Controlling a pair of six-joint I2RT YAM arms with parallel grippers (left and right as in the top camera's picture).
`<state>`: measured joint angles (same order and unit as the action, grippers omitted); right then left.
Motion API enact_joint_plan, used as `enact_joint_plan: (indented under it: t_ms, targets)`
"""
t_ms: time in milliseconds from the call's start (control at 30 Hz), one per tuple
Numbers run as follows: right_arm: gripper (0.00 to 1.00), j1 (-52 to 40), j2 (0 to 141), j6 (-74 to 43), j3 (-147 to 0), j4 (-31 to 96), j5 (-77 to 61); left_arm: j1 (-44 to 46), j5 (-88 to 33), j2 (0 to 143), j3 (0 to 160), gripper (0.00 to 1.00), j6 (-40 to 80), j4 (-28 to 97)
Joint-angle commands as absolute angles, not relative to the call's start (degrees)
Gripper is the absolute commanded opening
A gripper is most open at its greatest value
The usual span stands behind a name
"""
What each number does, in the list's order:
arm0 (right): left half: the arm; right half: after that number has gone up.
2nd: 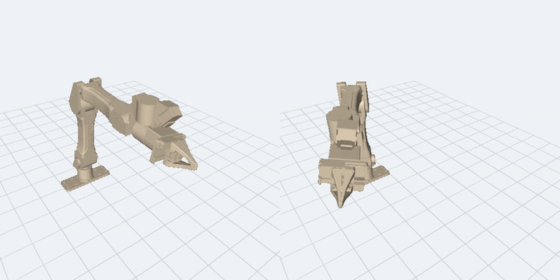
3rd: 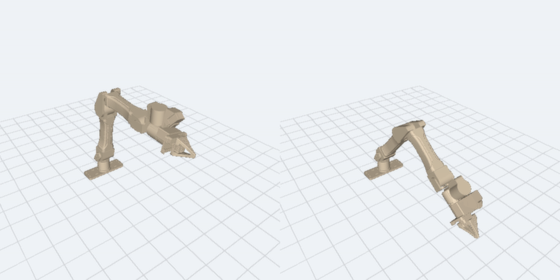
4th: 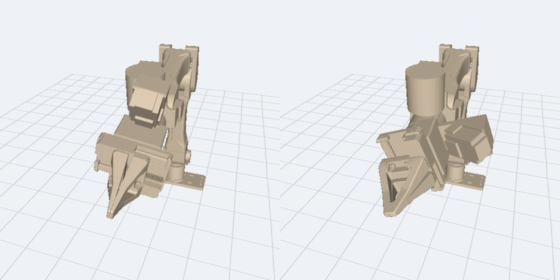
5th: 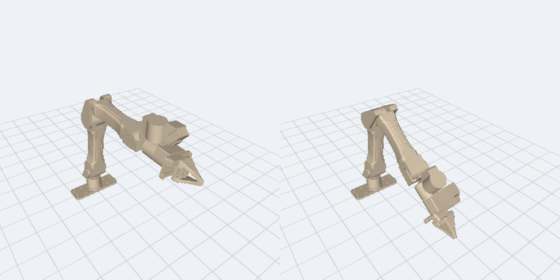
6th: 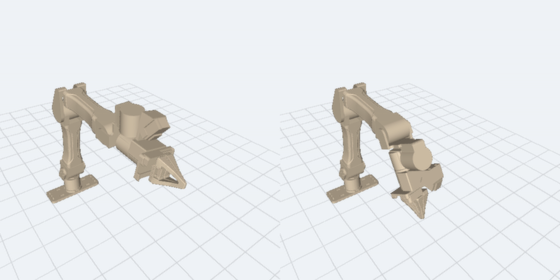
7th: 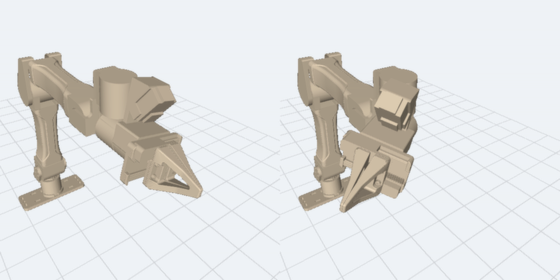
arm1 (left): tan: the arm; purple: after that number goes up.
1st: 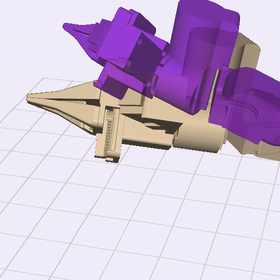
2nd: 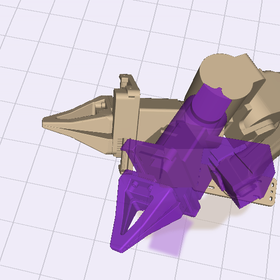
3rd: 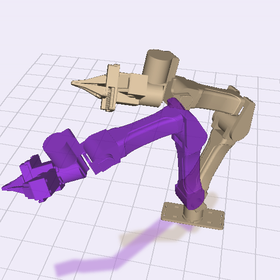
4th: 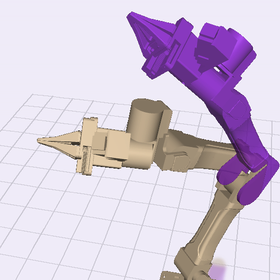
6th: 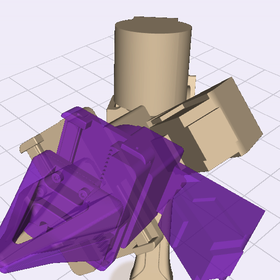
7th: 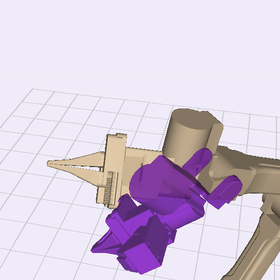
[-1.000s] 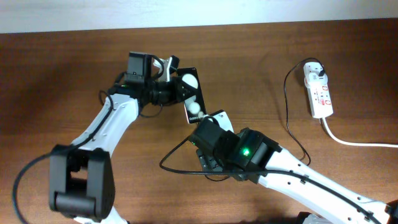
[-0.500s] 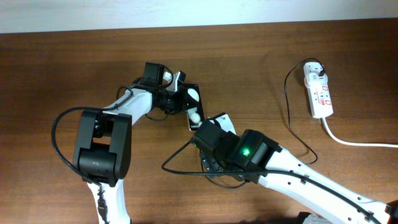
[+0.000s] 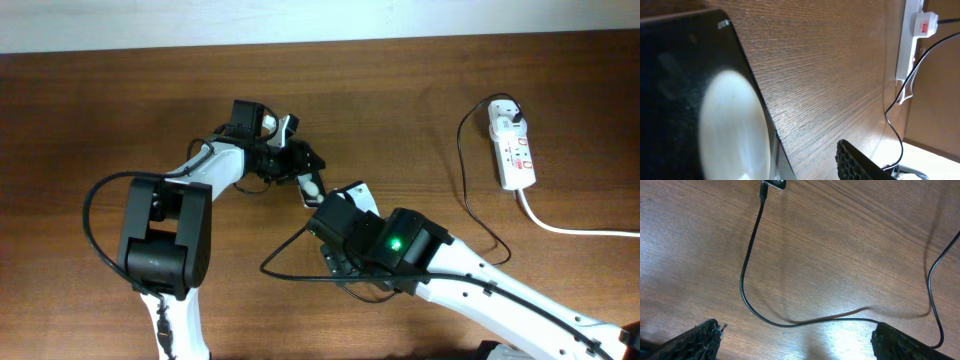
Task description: Plug charger to phone and switch on socket
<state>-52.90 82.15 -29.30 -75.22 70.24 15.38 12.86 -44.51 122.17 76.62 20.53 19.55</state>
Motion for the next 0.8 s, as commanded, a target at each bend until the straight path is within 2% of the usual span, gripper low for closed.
enact_joint_plan:
  t_ms: [0,333,467,500,567,700,767]
  targets:
    - [0.99,-52.8,81.4,-28.9,-76.8,70.1,15.4,13.0,-45.1,122.9,78.0,0.61,19.6,19.4]
    - [0.99,-52.8,81.4,-28.9,-76.8,70.1,15.5,13.0,-40.5,122.9,78.0,0.72,19.6,22.3]
    - [0.99,-52.8,81.4,-28.9,-76.8,70.1,15.4,13.0,-39.7,122.9,78.0,0.82,19.6,22.7]
    - [0.99,-52.8,81.4,-28.9,-76.8,70.1,15.5,13.0,-39.0,122.9,78.0,0.88,19.6,22.8]
    - [0.99,-52.8,81.4,-28.9,-76.8,70.1,15.5,13.0,-37.8,122.9,78.0,0.89,19.6,22.8]
    - [0.99,-52.8,81.4,-28.9,-76.8,70.0,15.5,13.0,-37.4,122.9,78.0,1.00,19.6,22.8]
    - [0.99,-52.8,81.4,-28.9,-76.8,69.8,15.5,13.0,-37.4,122.9,78.0,0.99,19.6,22.5]
